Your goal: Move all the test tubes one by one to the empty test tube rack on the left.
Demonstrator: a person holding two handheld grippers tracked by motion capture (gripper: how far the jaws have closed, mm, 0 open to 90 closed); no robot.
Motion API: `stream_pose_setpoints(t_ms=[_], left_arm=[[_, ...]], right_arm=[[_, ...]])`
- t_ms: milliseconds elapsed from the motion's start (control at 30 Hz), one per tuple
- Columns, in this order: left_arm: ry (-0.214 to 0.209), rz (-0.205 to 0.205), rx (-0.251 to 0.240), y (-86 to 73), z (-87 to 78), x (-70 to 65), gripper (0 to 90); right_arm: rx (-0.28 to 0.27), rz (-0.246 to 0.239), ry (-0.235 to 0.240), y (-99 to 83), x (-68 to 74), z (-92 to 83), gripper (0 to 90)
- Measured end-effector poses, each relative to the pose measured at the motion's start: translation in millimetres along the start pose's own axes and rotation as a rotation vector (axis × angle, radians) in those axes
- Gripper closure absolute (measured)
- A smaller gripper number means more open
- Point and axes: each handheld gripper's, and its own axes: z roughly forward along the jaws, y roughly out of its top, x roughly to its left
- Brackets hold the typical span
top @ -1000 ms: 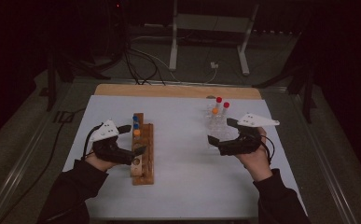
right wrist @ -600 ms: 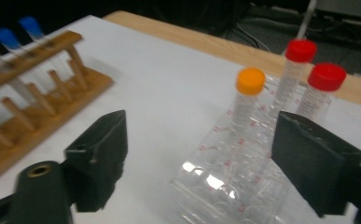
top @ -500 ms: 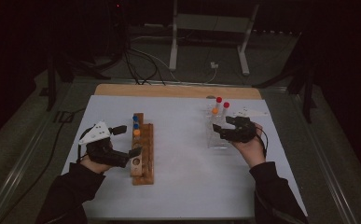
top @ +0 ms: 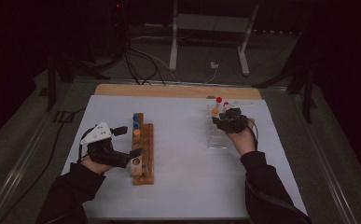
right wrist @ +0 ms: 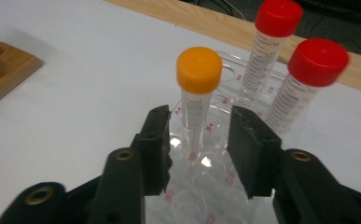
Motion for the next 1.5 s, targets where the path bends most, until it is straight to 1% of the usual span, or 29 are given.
stream_pose_setpoints(t_ms=[33, 67, 100, 167, 200, 233, 467, 533, 567, 700, 900, 933, 967, 1000, 1033, 1067, 1100, 1133, 1167, 1233, 1367, 1400, 1433, 1500], left_arm=[[-0.004, 0.0, 0.002, 0.0, -0.1, 0.5, 2.1], [-0.004, 0.0, 0.002, 0.0, -0.1, 0.5, 2.0], [-0.004, -0.002, 0.001, -0.2, 0.0, 0.9, 2.0], [-0.004, -0.003, 0.003, -0.3, 0.3, 0.9, 2.1], [-0.001, -0.001, 0.004, -0.5, 0.6, 0.8, 2.1], [-0.001, -0.001, 0.005, -0.7, 1.1, 0.5, 2.0], [-0.008, -0.001, 0.006, -0.3, 1.7, -0.3, 2.0], [-0.012, -0.002, 0.008, -0.2, 2.3, -0.5, 2.1], [-0.013, 0.0, 0.01, 0.1, 2.9, -1.0, 2.1], [-0.021, 0.002, 0.009, 1.9, 2.9, -1.9, 2.1], [-0.026, 0.001, 0.007, 3.5, 3.1, -2.1, 2.1], [-0.026, 0.0, 0.004, 3.9, 3.1, -2.0, 2.1], [-0.032, -0.002, 0.003, 5.7, 3.6, -2.2, 2.1], [-0.032, -0.002, 0.003, 5.7, 3.6, -2.2, 2.1], [-0.032, -0.001, 0.002, 6.7, 4.1, -2.7, 2.1], [-0.036, 0.001, 0.004, 7.8, 4.5, -3.0, 2.1], [-0.037, 0.002, 0.004, 8.8, 5.1, -3.6, 2.1], [-0.037, 0.002, 0.005, 10.0, 5.5, -3.9, 2.1], [-0.045, -0.003, -0.001, 12.6, 6.4, -4.2, 2.1], [-0.047, -0.002, 0.0, 14.1, 6.9, -4.5, 2.1], [-0.069, 0.005, 0.009, 21.4, 13.1, -8.7, 2.3], [-0.069, 0.005, 0.009, 21.4, 13.1, -8.7, 2.3], [-0.078, 0.007, 0.014, 22.9, 14.5, -9.7, 2.3], [-0.084, 0.013, 0.017, 25.5, 17.7, -12.5, 2.3]], right_arm=[[0.013, -0.002, -0.009, 2.0, 0.0, 5.9, 63.6], [0.013, -0.002, -0.009, 2.0, 0.0, 5.9, 63.6], [0.021, 0.0, -0.008, 4.1, 0.5, 9.8, 66.2], [0.021, -0.002, -0.004, 4.9, 1.3, 11.4, 67.7], [0.023, -0.005, -0.004, 5.6, 2.4, 12.6, 70.0], [0.03, -0.013, -0.016, 6.3, 4.4, 15.1, 74.2], [0.026, 0.001, -0.018, 8.0, 4.7, 14.4, 75.3], [0.019, 0.001, -0.016, 9.6, 4.4, 11.1, 75.3], [0.007, 0.001, -0.014, 12.0, 4.3, 6.8, 75.4], [-0.006, -0.013, -0.019, 16.9, 5.6, -2.1, 75.4], [-0.051, -0.021, -0.023, 26.2, 6.9, -22.2, 75.4], [-0.051, -0.021, -0.023, 26.2, 6.9, -22.2, 75.4], [-0.062, -0.027, -0.025, 29.6, 7.5, -29.6, 75.4], [-0.062, -0.027, -0.025, 29.6, 7.5, -29.6, 75.4], [-0.075, -0.038, -0.029, 33.1, 8.5, -37.4, 75.4], [-0.075, -0.038, -0.029, 33.1, 8.5, -37.4, 75.4], [-0.082, -0.041, -0.027, 34.6, 9.1, -41.3, 75.5], [-0.095, -0.051, -0.017, 36.9, 10.7, -49.0, 75.4], [-0.099, -0.059, -0.011, 37.7, 12.1, -52.3, 75.4], [-0.1, -0.072, 0.007, 38.5, 16.3, -58.0, 75.4], [-0.098, -0.105, 0.037, 37.2, 27.6, -66.7, 75.5], [-0.098, -0.105, 0.037, 37.2, 27.6, -66.7, 75.5], [-0.096, -0.117, 0.058, 34.7, 33.2, -70.2, 75.4], [-0.09, -0.132, 0.077, 31.0, 39.3, -72.5, 75.4]])
